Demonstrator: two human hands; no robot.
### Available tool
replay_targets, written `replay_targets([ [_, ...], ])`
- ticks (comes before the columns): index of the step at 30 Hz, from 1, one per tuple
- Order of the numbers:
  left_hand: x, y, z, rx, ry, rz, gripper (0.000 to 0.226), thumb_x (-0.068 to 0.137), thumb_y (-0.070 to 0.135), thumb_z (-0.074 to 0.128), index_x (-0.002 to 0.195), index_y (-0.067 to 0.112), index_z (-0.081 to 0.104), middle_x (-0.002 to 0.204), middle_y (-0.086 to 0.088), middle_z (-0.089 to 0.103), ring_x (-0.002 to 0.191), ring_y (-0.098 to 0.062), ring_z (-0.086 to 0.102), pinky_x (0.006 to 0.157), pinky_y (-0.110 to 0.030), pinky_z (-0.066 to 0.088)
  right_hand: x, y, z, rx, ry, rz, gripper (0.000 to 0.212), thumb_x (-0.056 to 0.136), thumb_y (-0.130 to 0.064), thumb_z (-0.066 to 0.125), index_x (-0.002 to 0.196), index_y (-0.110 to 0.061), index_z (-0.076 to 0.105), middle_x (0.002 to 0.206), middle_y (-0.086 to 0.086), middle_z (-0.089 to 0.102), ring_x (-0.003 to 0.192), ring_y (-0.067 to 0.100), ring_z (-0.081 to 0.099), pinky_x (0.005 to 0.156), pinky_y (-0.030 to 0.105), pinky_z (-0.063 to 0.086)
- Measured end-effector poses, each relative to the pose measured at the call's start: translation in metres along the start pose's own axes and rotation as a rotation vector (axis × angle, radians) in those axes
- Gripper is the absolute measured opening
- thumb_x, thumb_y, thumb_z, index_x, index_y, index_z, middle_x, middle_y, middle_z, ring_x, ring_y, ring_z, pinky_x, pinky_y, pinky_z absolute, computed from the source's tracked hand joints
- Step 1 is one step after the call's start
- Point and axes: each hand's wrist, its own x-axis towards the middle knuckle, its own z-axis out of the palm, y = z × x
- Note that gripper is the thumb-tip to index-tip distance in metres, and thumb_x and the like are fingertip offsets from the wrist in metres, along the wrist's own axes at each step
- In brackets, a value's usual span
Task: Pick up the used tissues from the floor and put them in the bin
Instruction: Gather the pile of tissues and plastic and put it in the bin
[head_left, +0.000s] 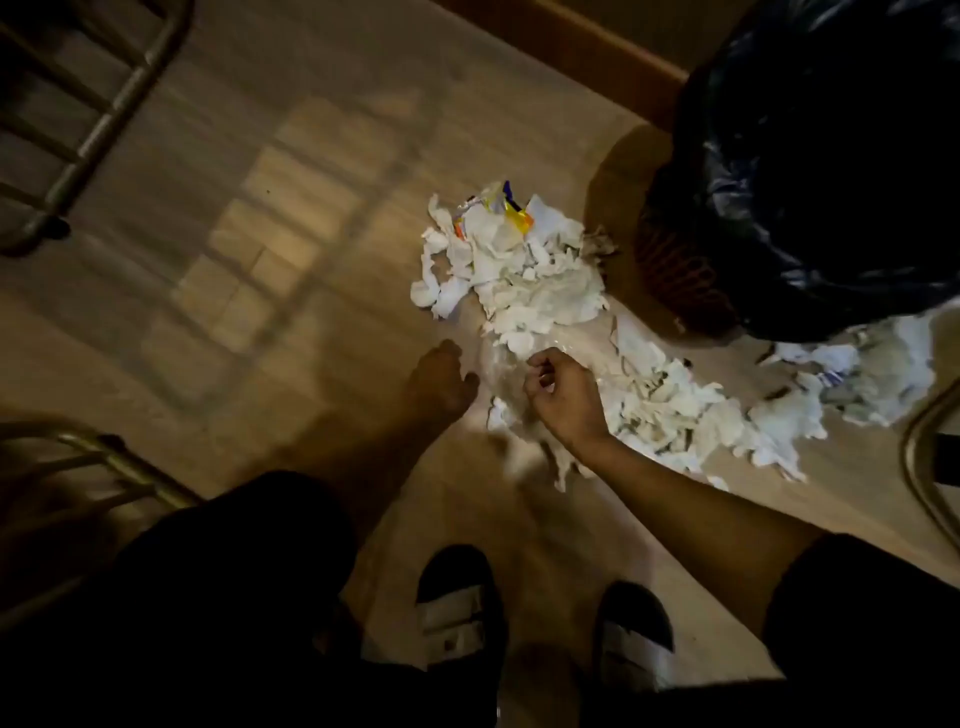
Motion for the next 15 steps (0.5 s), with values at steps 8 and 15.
replay_targets([
  [8, 0.110, 0.001, 0.019, -0.030, 0.374, 0.240, 0.012, 0.083, 0.028, 0.056, 0.087, 0.021, 0.065, 0.081, -0.003, 0.069, 0.082, -0.025, 0.067, 0.065, -0.031, 0.050, 0.159, 0.005, 0.007, -0.147, 0.192, -0.358, 0.023, 0.084, -0.027, 0.053, 0.102, -0.019, 0.065, 0.099, 0.007, 0.069, 0.086, 0.024, 0.066, 0.073, 0.038, 0.055],
  [15, 0.177, 0.024, -0.013, 0.014, 0.483, 0.195, 0.041, 0.084, 0.045, 0.059, 0.117, 0.019, 0.058, 0.118, -0.014, 0.057, 0.111, -0.036, 0.058, 0.085, -0.044, 0.051, 0.253, -0.016, 0.010, -0.323, 0.122, -0.206, 0.072, 0.076, -0.056, 0.066, 0.141, -0.032, 0.046, 0.136, 0.018, 0.046, 0.127, 0.040, 0.045, 0.102, 0.045, 0.045],
])
